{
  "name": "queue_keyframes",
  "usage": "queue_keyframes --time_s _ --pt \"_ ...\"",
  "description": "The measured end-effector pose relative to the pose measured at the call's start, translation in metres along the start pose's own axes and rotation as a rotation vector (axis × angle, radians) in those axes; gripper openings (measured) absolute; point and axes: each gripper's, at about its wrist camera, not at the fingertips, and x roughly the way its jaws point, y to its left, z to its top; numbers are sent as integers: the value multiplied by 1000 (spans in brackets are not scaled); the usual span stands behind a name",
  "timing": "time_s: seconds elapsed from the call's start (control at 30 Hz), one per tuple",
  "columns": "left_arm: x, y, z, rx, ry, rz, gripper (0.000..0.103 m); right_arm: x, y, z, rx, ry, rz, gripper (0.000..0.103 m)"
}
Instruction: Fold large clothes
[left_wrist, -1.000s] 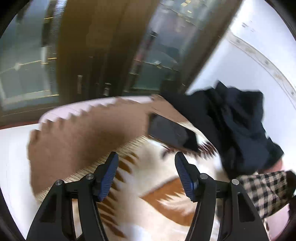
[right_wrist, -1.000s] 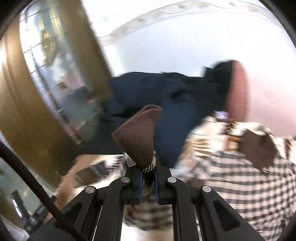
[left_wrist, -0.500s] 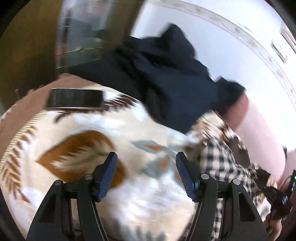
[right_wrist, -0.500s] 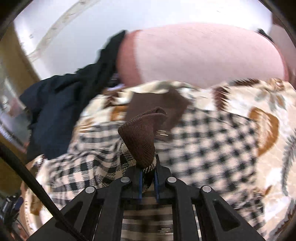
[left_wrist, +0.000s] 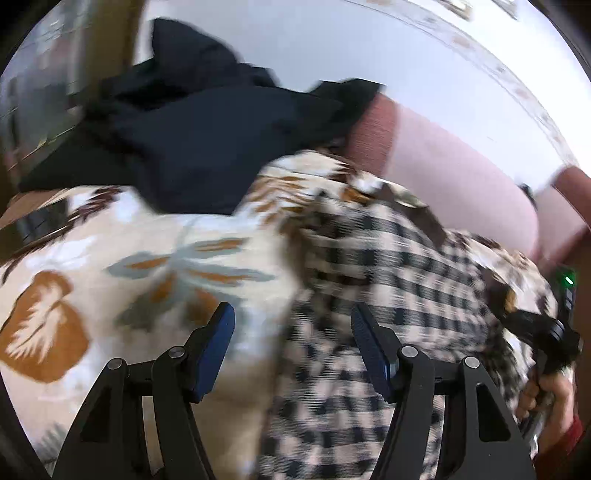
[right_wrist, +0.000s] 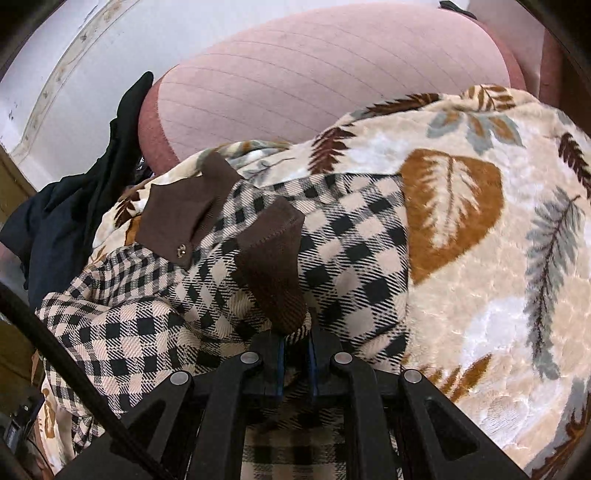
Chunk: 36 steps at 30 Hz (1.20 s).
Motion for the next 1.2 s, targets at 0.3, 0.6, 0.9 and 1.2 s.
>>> queue_keyframes --time_s 0.3,0.6,0.9,1.2 --pt "-2 -56 -13 157 93 -304 65 4 -2 1 -2 18 19 11" --pt "65 -15 -12 -231 161 -248 61 -7 -9 -6 -2 -2 34 11" --pt "70 10 -16 -346 215 -170 5 -8 -32 -17 70 6 59 11" --pt "37 18 -17 -378 212 -160 6 -92 -11 -4 9 -122 1 49"
